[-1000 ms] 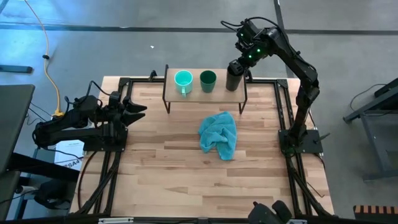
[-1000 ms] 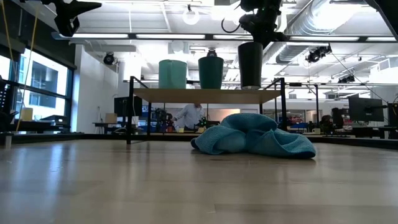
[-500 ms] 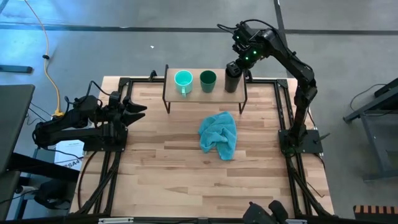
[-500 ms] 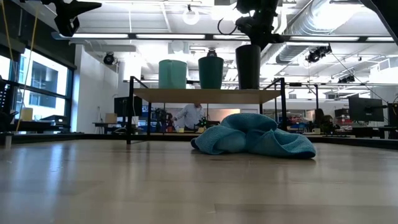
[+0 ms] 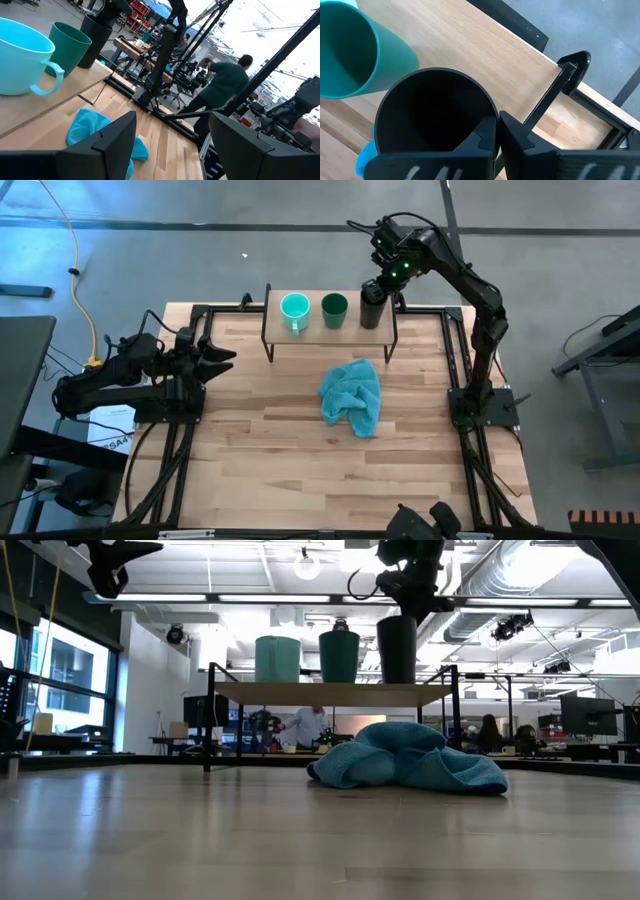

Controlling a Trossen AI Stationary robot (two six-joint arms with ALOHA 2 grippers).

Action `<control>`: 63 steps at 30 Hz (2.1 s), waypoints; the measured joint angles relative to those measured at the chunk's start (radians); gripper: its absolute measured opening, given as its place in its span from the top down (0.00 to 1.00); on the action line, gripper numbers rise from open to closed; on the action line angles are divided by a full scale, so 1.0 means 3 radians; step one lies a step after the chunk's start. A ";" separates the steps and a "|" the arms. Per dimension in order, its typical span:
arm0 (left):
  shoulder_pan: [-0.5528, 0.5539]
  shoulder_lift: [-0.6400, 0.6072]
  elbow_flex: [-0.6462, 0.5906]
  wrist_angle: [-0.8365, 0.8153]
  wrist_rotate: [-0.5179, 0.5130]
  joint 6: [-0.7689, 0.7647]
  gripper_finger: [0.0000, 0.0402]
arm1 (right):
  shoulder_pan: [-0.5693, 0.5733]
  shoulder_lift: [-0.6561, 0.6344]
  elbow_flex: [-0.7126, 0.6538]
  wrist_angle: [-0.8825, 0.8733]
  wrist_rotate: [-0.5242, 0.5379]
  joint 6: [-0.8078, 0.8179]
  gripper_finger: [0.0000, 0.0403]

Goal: Stack small to large cups/mugs on shelf
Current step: Put the black cup on the shelf

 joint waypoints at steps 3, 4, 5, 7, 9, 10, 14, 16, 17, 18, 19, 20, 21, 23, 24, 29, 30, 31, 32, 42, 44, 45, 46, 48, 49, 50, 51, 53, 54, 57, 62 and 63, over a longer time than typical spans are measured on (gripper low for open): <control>0.0000 0.0000 0.0001 0.0000 0.0000 -0.0001 0.41 | -0.0001 0.0000 0.0000 -0.0028 -0.0005 -0.0008 1.00; -0.0001 0.0001 0.0001 0.0000 0.0000 -0.0001 0.41 | 0.0000 0.0000 0.0000 -0.0031 -0.0006 -0.0012 1.00; 0.0000 0.0001 0.0001 0.0000 0.0000 -0.0001 0.41 | 0.0007 0.0000 0.0000 -0.0030 -0.0009 -0.0013 1.00; 0.0001 0.0001 0.0000 0.0000 0.0000 -0.0001 0.41 | 0.0011 0.0000 0.0000 -0.0031 -0.0029 -0.0030 1.00; 0.0000 0.0000 0.0001 0.0000 0.0000 -0.0001 0.41 | 0.0011 0.0000 0.0000 -0.0034 -0.0064 -0.0034 1.00; -0.0001 0.0001 0.0001 0.0000 0.0000 -0.0001 0.41 | 0.0011 0.0000 0.0000 -0.0034 -0.0079 -0.0034 1.00; -0.0001 0.0000 0.0001 0.0000 0.0000 -0.0001 0.41 | 0.0011 0.0000 0.0000 -0.0037 -0.0122 -0.0034 1.00; 0.0000 0.0000 0.0000 0.0000 0.0001 -0.0001 0.41 | 0.0011 0.0000 0.0000 -0.0039 -0.0129 -0.0034 1.00; -0.0001 0.0000 0.0001 0.0000 0.0000 -0.0001 0.41 | 0.0011 0.0000 0.0000 -0.0039 -0.0130 -0.0034 1.00; 0.0000 0.0001 0.0000 0.0000 0.0000 -0.0001 0.41 | 0.0011 0.0000 0.0000 -0.0039 -0.0130 -0.0034 1.00; -0.0001 0.0001 0.0001 0.0000 0.0000 -0.0001 0.41 | 0.0011 0.0000 0.0000 -0.0039 -0.0130 -0.0034 1.00; 0.0000 0.0000 0.0001 0.0000 0.0000 -0.0001 0.41 | 0.0011 0.0000 0.0000 -0.0037 -0.0130 -0.0034 1.00; 0.0001 0.0000 0.0000 0.0000 0.0001 -0.0001 0.41 | 0.0011 0.0000 0.0000 -0.0036 -0.0130 -0.0034 1.00; 0.0000 0.0000 0.0001 0.0000 0.0001 -0.0001 0.41 | 0.0011 0.0000 0.0000 -0.0036 -0.0130 -0.0034 1.00; 0.0000 0.0000 0.0001 0.0000 0.0001 -0.0001 0.41 | 0.0011 0.0000 0.0000 -0.0035 -0.0130 -0.0040 1.00; 0.0001 0.0001 0.0000 0.0000 0.0001 -0.0001 0.41 | 0.0011 0.0000 0.0000 -0.0019 -0.0130 -0.0059 1.00; 0.0000 0.0001 0.0000 0.0000 0.0001 -0.0001 0.41 | 0.0011 0.0000 0.0000 -0.0016 -0.0130 -0.0060 1.00; 0.0001 0.0000 0.0001 0.0000 0.0001 -0.0001 0.41 | 0.0011 0.0000 0.0000 -0.0017 -0.0129 -0.0062 1.00; -0.0001 0.0000 0.0000 0.0000 0.0001 -0.0001 0.41 | 0.0011 0.0000 0.0000 -0.0016 -0.0130 -0.0066 1.00; 0.0000 0.0000 0.0000 0.0000 0.0001 -0.0001 0.41 | 0.0010 -0.0001 0.0000 -0.0008 -0.0128 -0.0099 1.00; 0.0001 0.0001 0.0001 0.0000 0.0001 -0.0001 0.41 | 0.0010 -0.0001 0.0000 -0.0007 -0.0097 -0.0099 1.00; 0.0000 0.0000 0.0001 0.0000 0.0001 -0.0001 0.41 | 0.0010 -0.0001 0.0000 -0.0007 -0.0084 -0.0101 1.00; 0.0000 0.0000 0.0000 0.0000 0.0001 -0.0001 0.41 | 0.0010 -0.0001 0.0000 -0.0007 -0.0083 -0.0109 1.00; -0.0001 0.0000 0.0001 0.0000 0.0001 -0.0002 0.41 | 0.0010 -0.0001 0.0000 -0.0007 -0.0082 -0.0116 1.00; -0.0001 0.0000 0.0001 0.0000 0.0001 -0.0001 0.41 | 0.0010 -0.0001 0.0000 -0.0007 -0.0082 -0.0123 1.00; 0.0000 0.0000 0.0000 0.0000 0.0001 -0.0001 0.41 | 0.0010 -0.0001 0.0000 -0.0007 -0.0082 -0.0124 1.00; 0.0000 0.0000 0.0001 0.0000 0.0001 -0.0002 0.41 | 0.0010 -0.0001 0.0000 -0.0007 -0.0082 -0.0124 1.00; 0.0000 0.0001 0.0001 0.0000 0.0001 -0.0001 0.41 | 0.0010 -0.0001 0.0000 -0.0007 -0.0082 -0.0138 1.00; 0.0001 0.0001 0.0001 0.0000 0.0002 -0.0002 0.41 | 0.0010 -0.0001 0.0000 -0.0007 -0.0082 -0.0146 1.00; 0.0001 0.0001 0.0000 0.0000 0.0001 -0.0001 0.41 | 0.0010 -0.0001 0.0000 -0.0007 -0.0082 -0.0147 0.97; 0.0000 0.0000 0.0001 0.0000 0.0001 -0.0001 0.41 | 0.0010 -0.0004 0.0000 -0.0007 -0.0081 -0.0148 0.87; -0.0001 0.0000 0.0001 0.0000 0.0002 -0.0001 0.41 | 0.0010 -0.0005 0.0000 -0.0006 -0.0081 -0.0148 0.85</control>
